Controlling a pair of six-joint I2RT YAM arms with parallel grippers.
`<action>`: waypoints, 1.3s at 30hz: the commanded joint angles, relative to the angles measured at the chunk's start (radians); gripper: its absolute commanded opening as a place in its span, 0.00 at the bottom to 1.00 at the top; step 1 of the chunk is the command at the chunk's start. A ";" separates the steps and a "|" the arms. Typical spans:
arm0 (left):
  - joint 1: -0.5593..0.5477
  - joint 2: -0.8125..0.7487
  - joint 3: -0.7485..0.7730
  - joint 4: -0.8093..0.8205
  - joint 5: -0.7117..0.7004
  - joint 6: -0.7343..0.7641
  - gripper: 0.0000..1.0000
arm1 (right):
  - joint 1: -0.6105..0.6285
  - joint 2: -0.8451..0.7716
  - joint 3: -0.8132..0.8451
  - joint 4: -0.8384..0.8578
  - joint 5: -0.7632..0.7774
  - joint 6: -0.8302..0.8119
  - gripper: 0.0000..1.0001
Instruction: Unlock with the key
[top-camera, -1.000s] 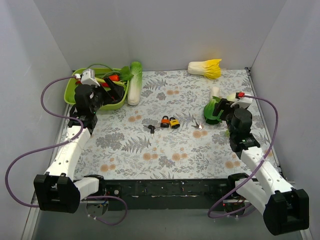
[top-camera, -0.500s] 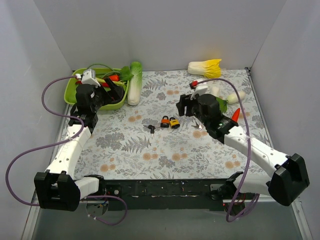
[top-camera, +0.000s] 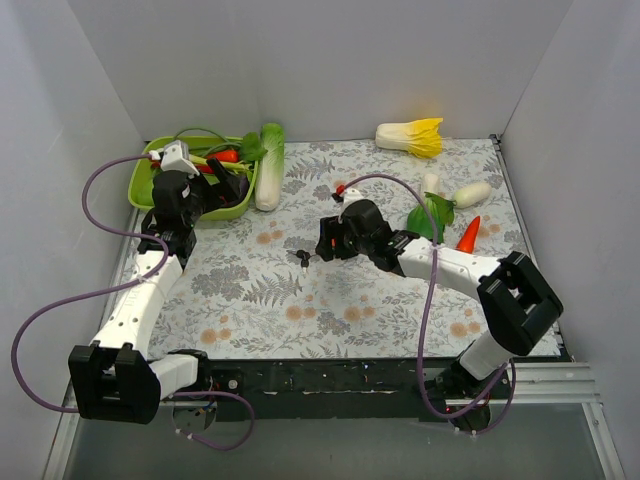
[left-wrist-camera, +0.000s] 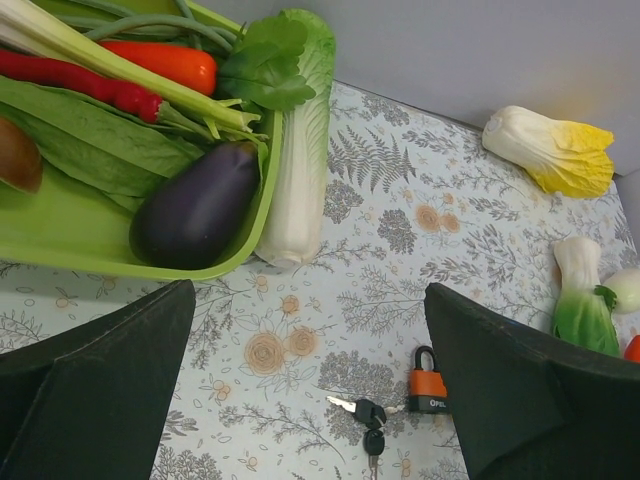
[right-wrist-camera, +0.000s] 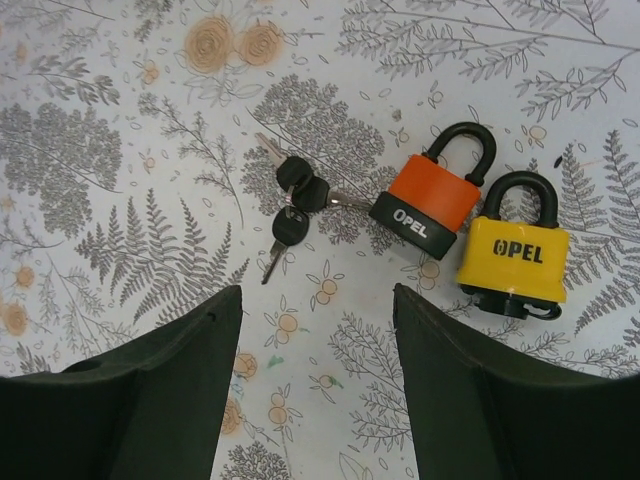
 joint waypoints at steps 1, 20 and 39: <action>-0.007 -0.030 -0.010 0.005 -0.022 0.017 0.98 | 0.000 0.031 0.030 0.000 0.045 0.019 0.69; -0.018 -0.015 -0.016 0.005 -0.010 0.006 0.98 | 0.086 0.311 0.291 -0.051 0.038 -0.190 0.57; -0.018 -0.003 -0.015 0.002 -0.005 0.003 0.98 | 0.099 0.449 0.406 -0.144 0.030 -0.236 0.37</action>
